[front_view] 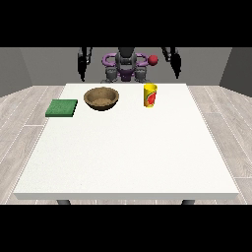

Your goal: Pick the cup and pour the ball into the bowl, then pick the bowl and place it on the pad

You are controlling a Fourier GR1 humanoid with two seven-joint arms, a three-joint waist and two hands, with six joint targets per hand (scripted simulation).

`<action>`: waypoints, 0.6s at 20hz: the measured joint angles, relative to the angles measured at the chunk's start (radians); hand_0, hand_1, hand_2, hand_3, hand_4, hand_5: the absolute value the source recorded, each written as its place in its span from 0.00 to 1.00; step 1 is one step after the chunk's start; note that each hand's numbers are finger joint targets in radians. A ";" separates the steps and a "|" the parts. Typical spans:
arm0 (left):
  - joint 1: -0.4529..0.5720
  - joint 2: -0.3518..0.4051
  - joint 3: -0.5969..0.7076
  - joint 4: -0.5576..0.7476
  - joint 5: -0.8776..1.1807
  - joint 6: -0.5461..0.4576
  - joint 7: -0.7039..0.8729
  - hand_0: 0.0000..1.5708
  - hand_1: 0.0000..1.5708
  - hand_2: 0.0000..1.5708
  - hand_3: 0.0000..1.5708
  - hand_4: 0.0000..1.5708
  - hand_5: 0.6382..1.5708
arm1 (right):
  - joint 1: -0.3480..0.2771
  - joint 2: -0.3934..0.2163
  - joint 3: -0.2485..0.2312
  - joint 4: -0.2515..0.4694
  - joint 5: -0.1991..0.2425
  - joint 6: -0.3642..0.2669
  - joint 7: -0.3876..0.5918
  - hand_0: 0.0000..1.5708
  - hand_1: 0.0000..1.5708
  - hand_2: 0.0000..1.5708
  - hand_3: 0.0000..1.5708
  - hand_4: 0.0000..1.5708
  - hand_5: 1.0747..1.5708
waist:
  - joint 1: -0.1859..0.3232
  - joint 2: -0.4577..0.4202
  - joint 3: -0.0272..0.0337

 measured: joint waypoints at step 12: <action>0.130 -0.074 -0.066 -0.196 0.110 -0.011 0.206 0.00 0.00 0.00 0.00 0.00 0.98 | 0.130 0.035 0.008 -0.192 -0.122 0.011 0.211 0.00 0.00 0.00 0.00 0.33 1.00 | -0.022 -0.415 0.0020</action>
